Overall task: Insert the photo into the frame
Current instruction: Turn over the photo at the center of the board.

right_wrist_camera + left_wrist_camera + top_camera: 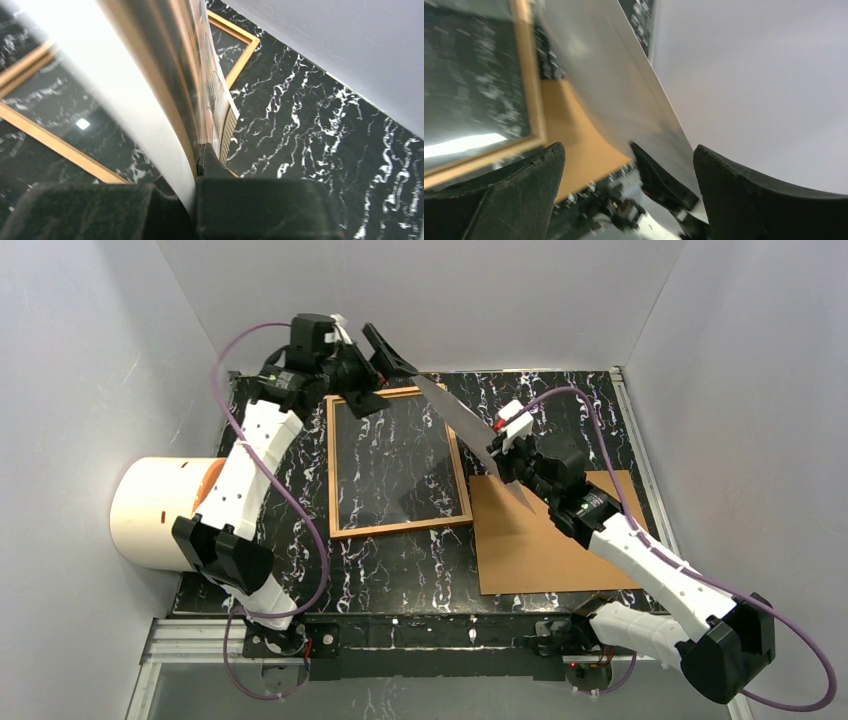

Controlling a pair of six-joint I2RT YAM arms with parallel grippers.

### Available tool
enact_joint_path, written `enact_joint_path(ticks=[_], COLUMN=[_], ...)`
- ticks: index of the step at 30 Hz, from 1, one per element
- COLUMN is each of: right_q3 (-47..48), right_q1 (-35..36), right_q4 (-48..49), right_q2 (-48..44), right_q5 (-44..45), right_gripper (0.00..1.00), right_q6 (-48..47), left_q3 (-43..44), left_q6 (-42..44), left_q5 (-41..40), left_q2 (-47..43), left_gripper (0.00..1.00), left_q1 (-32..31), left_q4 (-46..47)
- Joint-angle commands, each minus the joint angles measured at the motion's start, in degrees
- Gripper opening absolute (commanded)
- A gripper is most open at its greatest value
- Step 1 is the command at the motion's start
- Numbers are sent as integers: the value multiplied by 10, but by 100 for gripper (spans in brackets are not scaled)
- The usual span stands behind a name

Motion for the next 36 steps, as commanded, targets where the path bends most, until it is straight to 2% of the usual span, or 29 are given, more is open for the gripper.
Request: enact_joint_path(ticks=[1, 6, 14, 19, 23, 26, 32, 36], right_q3=[57, 107, 218, 301, 395, 474, 633, 674], right_q1=[3, 3, 3, 3, 3, 3, -7, -53], right_q4=[43, 39, 10, -23, -65, -108, -214, -268], right_q2=[22, 61, 134, 201, 271, 337, 489, 593], right_q5=[8, -1, -33, -97, -180, -252, -404, -482], right_gripper=[1, 1, 1, 1, 1, 1, 1, 1], right_q6=[123, 215, 299, 392, 465, 507, 565, 609], left_q3=[57, 90, 85, 9, -72, -115, -164, -171], left_q6=[121, 190, 242, 241, 238, 246, 262, 253], left_q5=[-186, -325, -446, -431, -398, -402, -411, -396], left_q2=[-26, -55, -95, -123, -141, -141, -110, -73], left_gripper=[98, 98, 98, 98, 98, 98, 85, 80], left_q1=[35, 46, 46, 46, 47, 49, 90, 129], left_q4=[-143, -195, -232, -213, -191, -199, -188, -161])
